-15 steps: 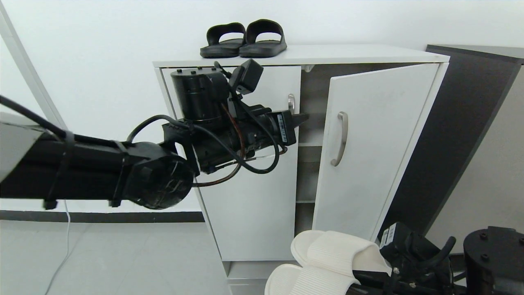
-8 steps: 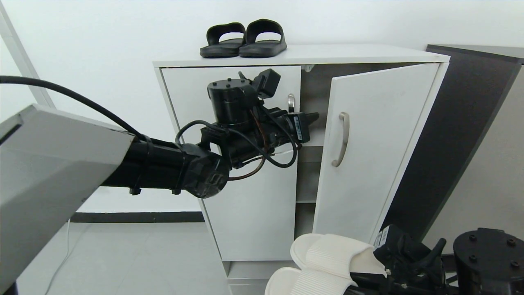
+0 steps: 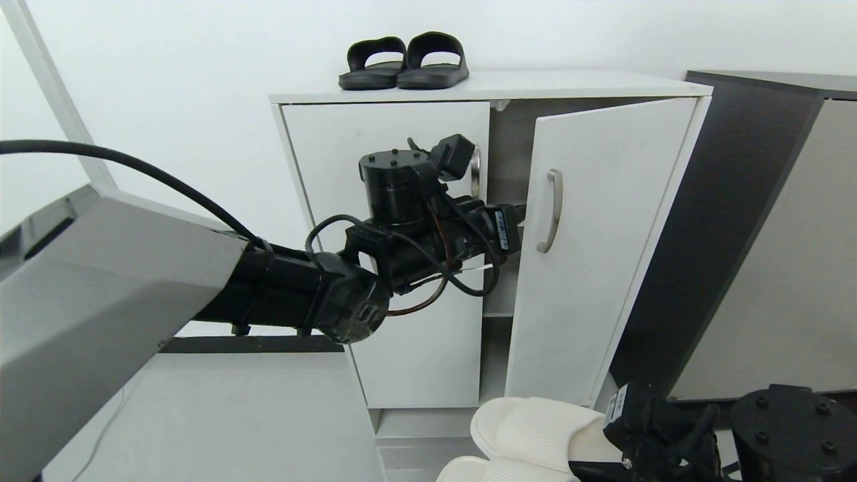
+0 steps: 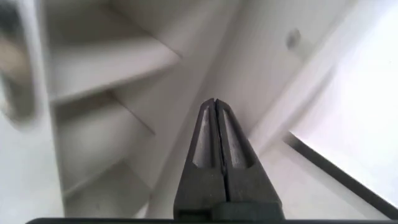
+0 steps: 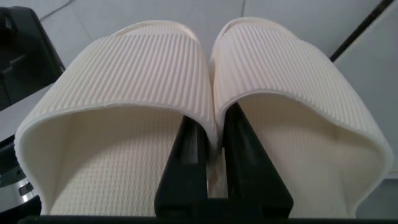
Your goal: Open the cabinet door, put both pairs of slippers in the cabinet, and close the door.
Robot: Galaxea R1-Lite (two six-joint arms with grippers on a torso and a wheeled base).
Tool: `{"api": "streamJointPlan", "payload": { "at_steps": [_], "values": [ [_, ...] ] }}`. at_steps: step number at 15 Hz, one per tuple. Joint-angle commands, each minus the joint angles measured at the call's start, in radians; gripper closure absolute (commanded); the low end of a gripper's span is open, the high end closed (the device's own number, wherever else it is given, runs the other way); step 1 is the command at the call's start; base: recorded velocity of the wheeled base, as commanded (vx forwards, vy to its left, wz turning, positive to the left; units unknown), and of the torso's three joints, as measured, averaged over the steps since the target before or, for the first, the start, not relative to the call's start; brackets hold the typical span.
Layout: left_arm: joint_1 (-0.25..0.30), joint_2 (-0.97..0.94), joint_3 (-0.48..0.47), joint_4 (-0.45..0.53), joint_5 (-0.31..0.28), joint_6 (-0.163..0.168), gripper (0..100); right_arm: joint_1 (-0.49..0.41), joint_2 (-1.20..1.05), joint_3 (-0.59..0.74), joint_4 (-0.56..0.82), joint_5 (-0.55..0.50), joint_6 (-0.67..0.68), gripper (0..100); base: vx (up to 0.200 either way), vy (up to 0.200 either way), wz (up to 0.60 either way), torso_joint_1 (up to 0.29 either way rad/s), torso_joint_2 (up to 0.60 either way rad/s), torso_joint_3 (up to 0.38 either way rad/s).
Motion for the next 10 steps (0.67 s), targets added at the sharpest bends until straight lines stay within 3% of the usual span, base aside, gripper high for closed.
{"api": "streamJointPlan", "payload": {
  "at_steps": [1,3,6,8,10],
  "values": [
    [-0.053,-0.037,0.054,-0.029,-0.002,0.003,100,0.01,0.003,0.007,-0.003,0.002,0.0,100,-0.2,0.0,0.0,0.002,0.01,0.007],
    [-0.115,-0.04,0.057,-0.058,-0.009,0.003,100,0.023,-0.001,0.01,-0.006,0.0,0.0,100,-0.2,0.0,0.0,0.0,0.0,0.0],
    [-0.148,-0.037,0.066,-0.153,-0.025,0.001,100,0.023,-0.006,0.011,-0.006,0.0,0.0,100,-0.2,0.0,0.0,-0.001,0.0,0.002],
    [-0.128,-0.04,0.071,-0.161,-0.012,0.004,100,0.02,-0.001,0.008,-0.006,-0.001,0.0,100,0.0,0.0,0.0,0.0,0.0,0.0],
    [-0.059,-0.083,0.12,-0.152,0.056,0.004,100,-0.026,0.03,-0.045,-0.01,-0.011,0.02,100,0.0,0.0,0.0,0.0,0.0,0.0]
  ]
}}
